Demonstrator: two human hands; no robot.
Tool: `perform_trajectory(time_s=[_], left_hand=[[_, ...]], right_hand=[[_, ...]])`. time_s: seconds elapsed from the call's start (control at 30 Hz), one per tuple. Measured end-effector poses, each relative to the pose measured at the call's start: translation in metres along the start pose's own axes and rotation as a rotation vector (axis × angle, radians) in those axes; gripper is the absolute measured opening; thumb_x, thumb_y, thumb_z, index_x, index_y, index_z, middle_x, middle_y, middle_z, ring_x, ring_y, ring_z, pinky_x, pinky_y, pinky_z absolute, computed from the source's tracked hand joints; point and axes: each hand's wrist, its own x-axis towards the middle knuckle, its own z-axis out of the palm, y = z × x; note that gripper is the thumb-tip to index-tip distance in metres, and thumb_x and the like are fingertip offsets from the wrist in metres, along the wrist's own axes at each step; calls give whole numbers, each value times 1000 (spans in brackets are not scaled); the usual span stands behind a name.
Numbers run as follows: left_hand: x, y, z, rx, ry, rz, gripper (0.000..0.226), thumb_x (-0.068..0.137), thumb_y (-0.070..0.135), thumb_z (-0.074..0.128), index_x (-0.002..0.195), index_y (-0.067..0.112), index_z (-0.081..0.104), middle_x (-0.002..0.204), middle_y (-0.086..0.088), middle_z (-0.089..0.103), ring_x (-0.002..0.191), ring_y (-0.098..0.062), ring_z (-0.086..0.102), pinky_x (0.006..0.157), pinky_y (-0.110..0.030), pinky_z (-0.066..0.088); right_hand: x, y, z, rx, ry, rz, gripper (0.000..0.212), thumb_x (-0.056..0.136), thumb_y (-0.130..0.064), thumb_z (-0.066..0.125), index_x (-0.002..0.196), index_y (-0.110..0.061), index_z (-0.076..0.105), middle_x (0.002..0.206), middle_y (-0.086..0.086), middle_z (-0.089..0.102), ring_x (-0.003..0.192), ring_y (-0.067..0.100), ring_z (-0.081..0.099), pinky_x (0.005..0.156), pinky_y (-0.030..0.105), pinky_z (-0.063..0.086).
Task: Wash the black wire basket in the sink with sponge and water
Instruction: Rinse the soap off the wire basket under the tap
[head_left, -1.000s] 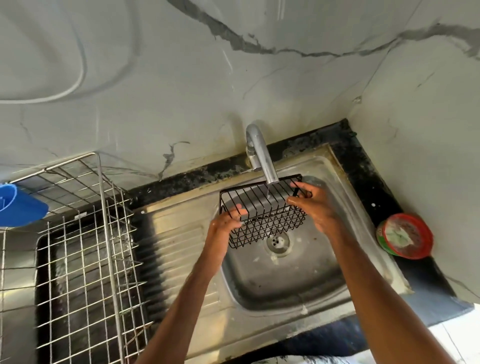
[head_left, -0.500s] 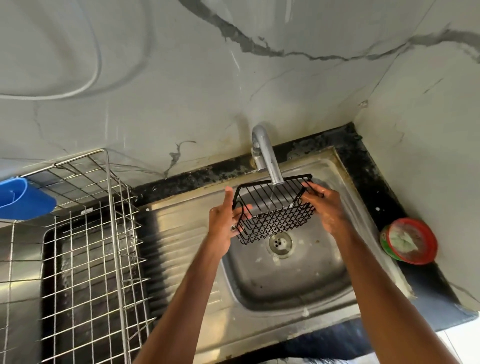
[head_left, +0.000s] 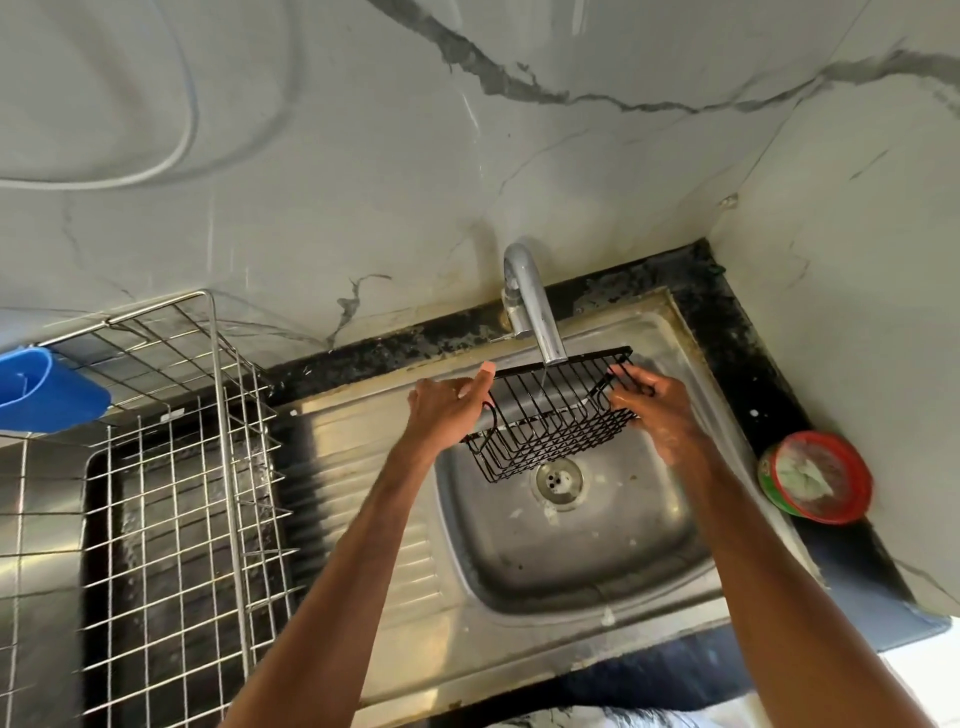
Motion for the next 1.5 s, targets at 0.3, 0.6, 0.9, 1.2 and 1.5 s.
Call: perform_trajectory(time_s=[0.3, 0.6, 0.9, 1.2, 1.5], left_hand=[[19, 4, 45, -761, 392, -8, 57, 102, 15, 59, 48, 25, 41, 45, 2, 36, 37, -9, 32, 43, -20, 33], [30, 0, 42, -775, 287, 77, 58, 101, 9, 60, 50, 24, 38, 43, 11, 27, 37, -8, 20, 42, -21, 21], [39, -2, 48, -727, 350, 19, 59, 103, 21, 61, 48, 24, 42, 40, 10, 35, 34, -10, 35, 47, -25, 35], [43, 24, 52, -703, 364, -7, 56, 106, 24, 55, 50, 23, 48, 41, 10, 48, 39, -7, 46, 50, -24, 40], [40, 28, 48, -358, 387, 188, 61, 107, 18, 54, 46, 24, 47, 39, 11, 42, 29, -5, 43, 38, -12, 31]], right_hand=[[-2, -13, 17, -51, -105, 12, 63, 84, -20, 80, 142, -18, 55, 135, -5, 59, 123, 17, 58, 91, 29, 52], [0, -20, -28, 51, -195, 187, 41, 92, -48, 66, 125, -24, 67, 121, 3, 73, 113, 30, 68, 100, 60, 46], [-49, -25, 32, -463, 5, -337, 36, 100, -39, 60, 132, -24, 64, 109, -6, 72, 86, -3, 69, 69, 8, 52], [-79, -1, 89, -834, -194, -758, 64, 106, -55, 10, 161, -22, 10, 168, 0, 13, 155, 11, 7, 125, 55, 6], [-71, 4, 85, -708, -214, -662, 60, 109, -44, 20, 162, -23, 2, 170, -4, 1, 155, 8, 1, 126, 51, 14]])
